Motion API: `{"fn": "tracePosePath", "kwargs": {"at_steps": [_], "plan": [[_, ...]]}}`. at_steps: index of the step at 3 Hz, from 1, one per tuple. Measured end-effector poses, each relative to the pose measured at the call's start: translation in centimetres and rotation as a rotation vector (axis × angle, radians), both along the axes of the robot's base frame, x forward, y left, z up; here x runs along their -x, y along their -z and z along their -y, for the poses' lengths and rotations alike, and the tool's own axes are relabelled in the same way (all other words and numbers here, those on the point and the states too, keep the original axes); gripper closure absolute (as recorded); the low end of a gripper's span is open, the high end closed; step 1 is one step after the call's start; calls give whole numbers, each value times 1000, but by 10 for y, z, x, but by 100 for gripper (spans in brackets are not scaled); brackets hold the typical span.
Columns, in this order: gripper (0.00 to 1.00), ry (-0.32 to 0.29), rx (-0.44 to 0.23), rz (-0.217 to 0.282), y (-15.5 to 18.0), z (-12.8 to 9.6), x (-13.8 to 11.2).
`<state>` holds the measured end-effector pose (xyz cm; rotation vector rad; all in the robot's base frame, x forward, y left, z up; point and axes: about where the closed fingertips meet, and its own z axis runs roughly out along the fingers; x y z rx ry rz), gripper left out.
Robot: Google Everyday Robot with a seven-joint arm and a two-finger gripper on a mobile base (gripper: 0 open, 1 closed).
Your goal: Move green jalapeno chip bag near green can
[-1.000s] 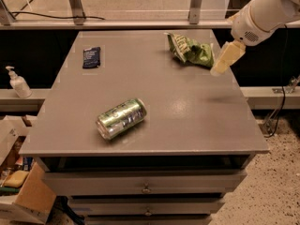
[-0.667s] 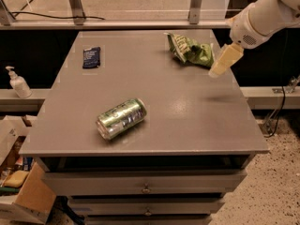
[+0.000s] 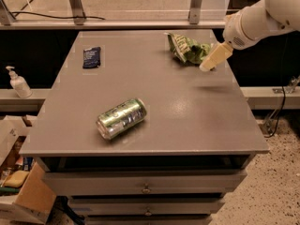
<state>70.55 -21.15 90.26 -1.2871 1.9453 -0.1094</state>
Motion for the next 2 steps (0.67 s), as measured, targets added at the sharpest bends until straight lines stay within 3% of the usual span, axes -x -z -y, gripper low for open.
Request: {"fn": "tracePosePath", "kwargs": {"at_steps": [1, 2], "plan": [[0, 34, -40, 31, 3, -2, -24], [0, 54, -59, 28, 15, -5, -43]]}}
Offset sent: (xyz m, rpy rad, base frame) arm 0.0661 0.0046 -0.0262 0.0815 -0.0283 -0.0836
